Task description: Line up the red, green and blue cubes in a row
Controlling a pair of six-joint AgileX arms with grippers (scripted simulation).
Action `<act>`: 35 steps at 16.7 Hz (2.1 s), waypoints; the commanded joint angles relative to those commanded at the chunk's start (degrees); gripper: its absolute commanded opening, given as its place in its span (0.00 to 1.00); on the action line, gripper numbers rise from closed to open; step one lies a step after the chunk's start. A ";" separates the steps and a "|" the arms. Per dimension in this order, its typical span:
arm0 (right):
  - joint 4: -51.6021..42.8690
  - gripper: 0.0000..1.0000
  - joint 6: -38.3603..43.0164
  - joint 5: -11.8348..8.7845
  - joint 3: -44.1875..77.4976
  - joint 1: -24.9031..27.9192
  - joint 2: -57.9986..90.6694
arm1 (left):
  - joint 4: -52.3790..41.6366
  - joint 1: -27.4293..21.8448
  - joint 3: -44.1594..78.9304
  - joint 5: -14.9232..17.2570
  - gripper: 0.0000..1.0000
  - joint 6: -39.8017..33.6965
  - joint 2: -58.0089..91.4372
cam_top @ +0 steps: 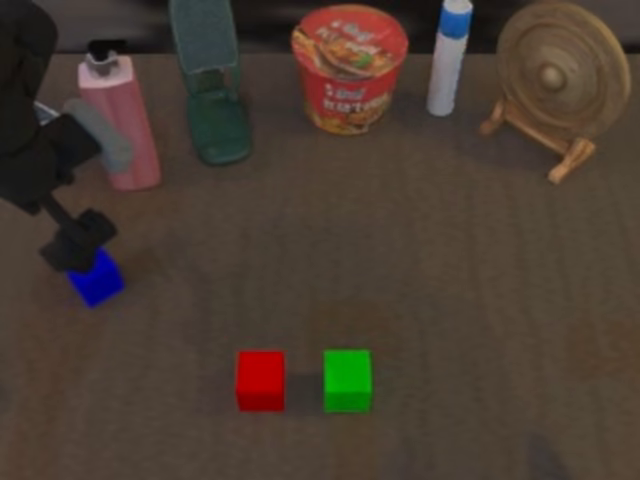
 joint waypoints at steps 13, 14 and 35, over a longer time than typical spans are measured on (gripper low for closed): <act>3.93 1.00 -2.59 -0.82 -5.14 -2.58 -7.00 | 1.46 -0.14 2.79 0.02 1.00 2.62 7.68; 3.93 1.00 -2.59 -0.82 -5.14 -2.58 -7.00 | 3.68 -0.14 1.69 0.03 1.00 2.62 8.69; 3.93 1.00 -2.59 -0.82 -5.14 -2.58 -7.00 | 12.89 -0.19 -3.14 0.06 0.10 2.65 13.11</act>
